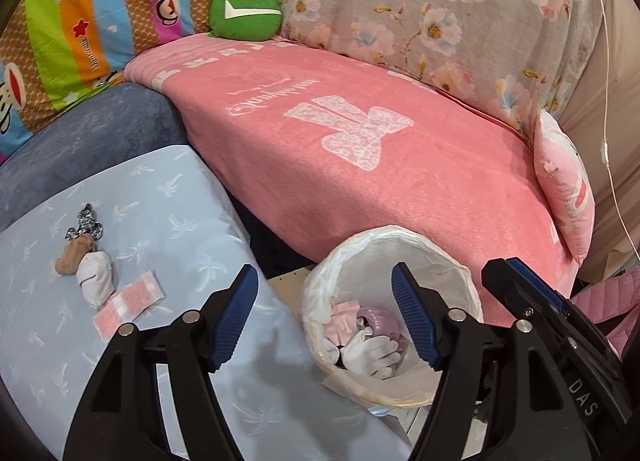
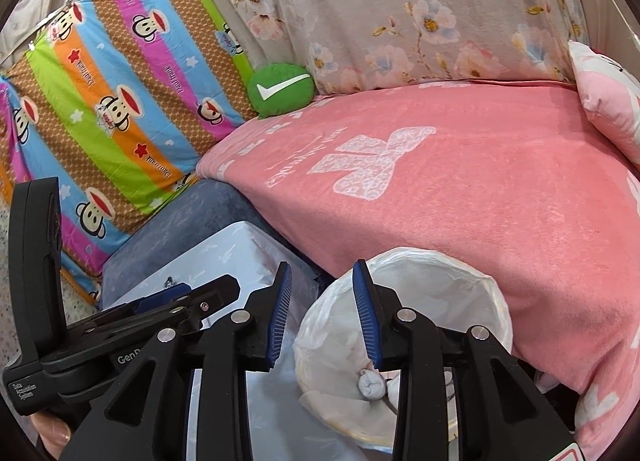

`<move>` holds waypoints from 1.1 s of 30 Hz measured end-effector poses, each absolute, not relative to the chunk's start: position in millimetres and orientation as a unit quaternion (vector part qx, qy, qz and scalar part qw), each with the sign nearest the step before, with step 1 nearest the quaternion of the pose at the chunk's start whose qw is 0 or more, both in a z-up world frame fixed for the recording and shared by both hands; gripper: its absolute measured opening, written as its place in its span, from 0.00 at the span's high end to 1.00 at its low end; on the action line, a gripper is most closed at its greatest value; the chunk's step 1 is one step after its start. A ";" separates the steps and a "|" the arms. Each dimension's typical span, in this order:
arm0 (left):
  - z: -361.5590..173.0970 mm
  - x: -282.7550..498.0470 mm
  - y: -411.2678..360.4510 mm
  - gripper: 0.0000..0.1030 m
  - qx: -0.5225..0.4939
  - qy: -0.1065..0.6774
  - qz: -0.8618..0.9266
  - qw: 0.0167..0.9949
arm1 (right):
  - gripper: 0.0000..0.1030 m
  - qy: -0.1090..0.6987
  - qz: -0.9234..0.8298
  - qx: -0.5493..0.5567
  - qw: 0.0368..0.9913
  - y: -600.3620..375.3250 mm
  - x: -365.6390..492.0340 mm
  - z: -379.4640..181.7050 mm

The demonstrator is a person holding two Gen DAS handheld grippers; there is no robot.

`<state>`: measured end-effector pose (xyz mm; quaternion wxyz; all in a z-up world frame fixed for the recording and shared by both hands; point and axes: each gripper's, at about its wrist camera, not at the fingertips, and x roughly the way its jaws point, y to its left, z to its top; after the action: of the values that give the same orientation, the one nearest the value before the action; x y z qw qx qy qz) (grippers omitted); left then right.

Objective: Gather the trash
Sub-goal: 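Move both tools back to the table toward the pink packet and socks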

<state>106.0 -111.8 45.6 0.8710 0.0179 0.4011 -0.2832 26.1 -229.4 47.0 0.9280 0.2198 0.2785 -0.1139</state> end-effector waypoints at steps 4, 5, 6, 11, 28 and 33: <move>43.2 111.6 -95.1 0.34 0.008 0.403 -0.267 0.875 | 0.62 0.287 -0.100 0.214 0.928 -211.0 34.4 45.0; 42.3 113.3 -89.9 0.34 0.005 0.404 -0.262 0.876 | 0.61 0.289 -0.096 0.211 0.929 -205.3 36.8 44.3; 41.5 114.3 -85.1 0.34 0.002 0.404 -0.259 0.877 | 0.60 0.291 -0.093 0.209 0.929 -201.2 39.0 43.6; 37.0 121.9 -61.7 0.33 -0.011 0.409 -0.235 0.882 | 0.60 0.302 -0.076 0.199 0.929 -178.0 49.4 40.4; 22.2 138.8 6.8 0.33 -0.054 0.423 -0.188 0.885 | 0.56 0.339 -0.023 0.160 0.927 -103.4 85.3 30.1; 14.5 143.7 25.8 0.33 -0.065 0.430 -0.176 0.883 | 0.55 0.350 -0.011 0.149 0.925 -82.9 95.7 25.0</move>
<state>143.7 25.8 14.5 0.8832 -0.0645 0.4302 -0.1756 95.7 -82.9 25.0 0.9248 0.1486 0.3500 -0.0114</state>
